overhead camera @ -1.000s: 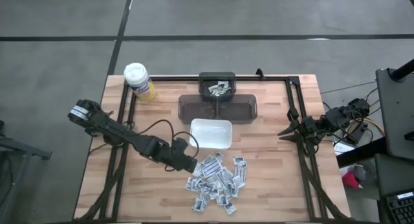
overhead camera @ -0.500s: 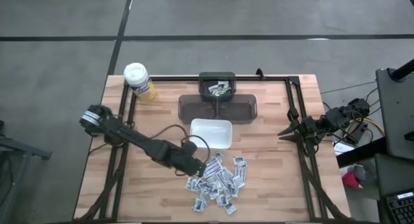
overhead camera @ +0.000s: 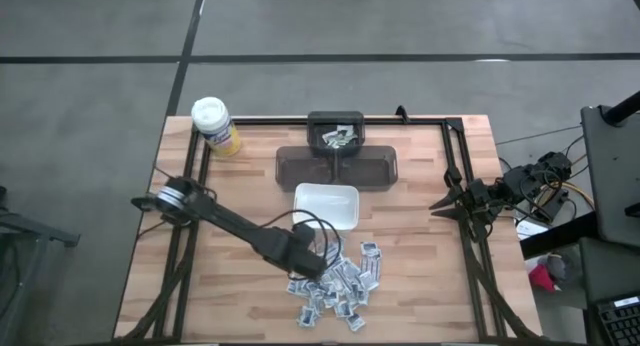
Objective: Pick & Place First Aid Supplies
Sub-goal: Put the alcohol pad into the left black bin
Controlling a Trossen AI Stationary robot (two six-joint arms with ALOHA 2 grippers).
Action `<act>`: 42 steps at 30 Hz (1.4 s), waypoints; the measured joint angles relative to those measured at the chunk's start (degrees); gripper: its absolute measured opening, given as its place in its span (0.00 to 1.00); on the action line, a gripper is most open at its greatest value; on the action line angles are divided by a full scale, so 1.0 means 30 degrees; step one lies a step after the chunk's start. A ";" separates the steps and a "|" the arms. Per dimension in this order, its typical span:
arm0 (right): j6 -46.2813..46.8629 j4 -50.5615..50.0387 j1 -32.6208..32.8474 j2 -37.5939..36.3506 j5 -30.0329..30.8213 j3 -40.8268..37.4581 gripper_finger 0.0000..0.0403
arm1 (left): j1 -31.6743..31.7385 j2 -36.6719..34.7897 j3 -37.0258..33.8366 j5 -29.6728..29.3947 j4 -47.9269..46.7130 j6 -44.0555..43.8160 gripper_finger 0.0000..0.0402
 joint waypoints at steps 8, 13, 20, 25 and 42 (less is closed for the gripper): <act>0.0055 0.0003 0.0001 0.0000 -0.0003 0.0004 0.15 | 0.0399 0.0322 -0.0908 -0.0052 -0.0131 -0.0854 0.41; 0.0055 0.0005 0.0003 0.0000 -0.0004 0.0000 0.15 | 0.0459 0.0322 -0.1352 -0.0052 -0.0104 -0.1357 0.41; 0.0052 0.0005 0.0004 0.0000 -0.0007 -0.0004 0.15 | 0.0510 0.0322 -0.1611 0.0043 0.0274 -0.1399 0.41; 0.0047 0.0005 0.0004 0.0000 -0.0007 -0.0004 0.15 | 0.0532 0.0322 -0.1611 0.0108 0.0846 -0.1457 0.41; 0.0047 0.0001 0.0001 -0.0015 -0.0007 0.0001 0.15 | 0.0880 0.0359 -0.1912 0.0291 0.1698 -0.1508 0.41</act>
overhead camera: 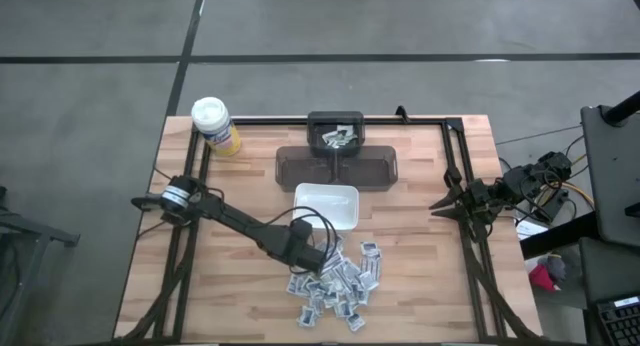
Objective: Pick & Place First Aid Supplies
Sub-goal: Put the alcohol pad into the left black bin
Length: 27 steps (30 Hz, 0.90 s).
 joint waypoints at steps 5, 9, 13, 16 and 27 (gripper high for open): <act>-0.0007 0.0004 0.0003 0.0000 0.0000 -0.0004 0.15 | 0.0075 0.0000 -0.0005 0.0007 -0.0007 0.0138 0.41; 0.0000 0.0004 0.0003 0.0000 0.0000 -0.0004 0.15 | 0.0075 0.0000 -0.0005 0.0192 -0.0007 0.0143 0.41; 0.0000 0.0004 0.0000 0.0000 0.0003 0.0003 0.15 | -0.0012 0.0000 0.0032 0.1013 0.0138 0.0124 0.41; 0.0000 -0.0001 0.0003 0.0000 0.0000 -0.0001 0.15 | -0.0202 0.0000 0.0039 0.1448 0.0272 0.0110 0.41; -0.0007 -0.0001 0.0001 0.0007 0.0000 -0.0002 0.15 | -0.0217 0.0000 0.0039 0.1078 0.0270 -0.0095 0.41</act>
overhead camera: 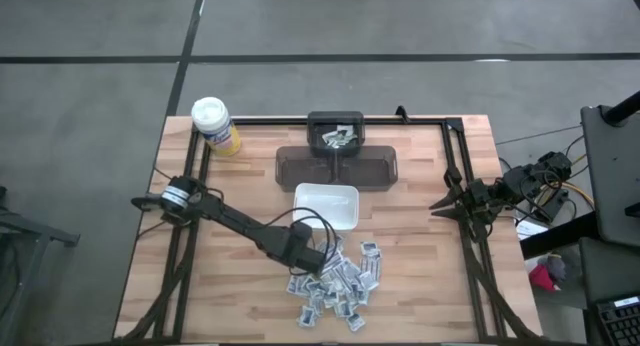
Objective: Pick & Place First Aid Supplies
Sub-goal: Put the alcohol pad into the left black bin
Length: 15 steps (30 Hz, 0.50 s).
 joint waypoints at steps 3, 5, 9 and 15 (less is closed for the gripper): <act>0.0000 0.0005 0.0002 0.0000 0.0000 0.0005 0.15 | -0.0199 0.0000 0.0007 0.0015 0.0583 -0.0153 0.41; 0.0007 0.0000 -0.0003 0.0007 0.0000 0.0003 0.15 | -0.0420 0.0000 0.0015 0.0028 0.1215 0.0039 0.41; 0.0000 0.0005 -0.0005 0.0007 0.0000 0.0001 0.15 | -0.0910 0.0000 0.0058 0.0029 0.2305 0.1897 0.41; 0.0000 0.0001 -0.0005 0.0007 0.0003 0.0005 0.15 | -0.1462 0.0000 0.0182 0.0029 0.2478 0.2352 0.41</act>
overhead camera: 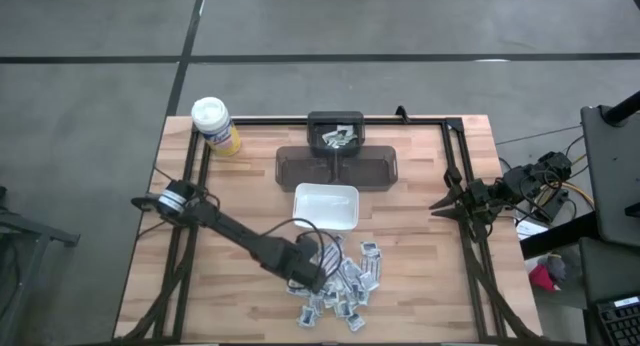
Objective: Pick & Place First Aid Supplies
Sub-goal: Put the alcohol pad into the left black bin
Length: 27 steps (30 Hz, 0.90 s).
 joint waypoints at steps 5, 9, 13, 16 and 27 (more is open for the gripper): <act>0.0297 -0.0003 0.0007 0.0000 -0.0003 -0.0005 0.15 | -0.0219 -0.0007 -0.0015 -0.0007 -0.0200 -0.0918 0.41; 0.0321 0.0001 0.0007 0.0000 -0.0003 -0.0007 0.15 | -0.0308 -0.0007 -0.0015 -0.0007 -0.0606 -0.1288 0.41; 0.0364 -0.0003 0.0000 0.0000 -0.0003 -0.0006 0.15 | -0.0301 -0.0052 0.0034 -0.0140 -0.2076 -0.1804 0.41; 0.0364 -0.0003 0.0000 0.0000 -0.0003 0.0000 0.15 | -0.0235 -0.0111 0.0323 -0.0856 -0.3318 -0.2341 0.41; 0.0299 -0.0001 0.0000 0.0000 -0.0003 0.0000 0.15 | 0.0909 -0.0131 0.0430 -0.2106 -0.3929 -0.1964 0.41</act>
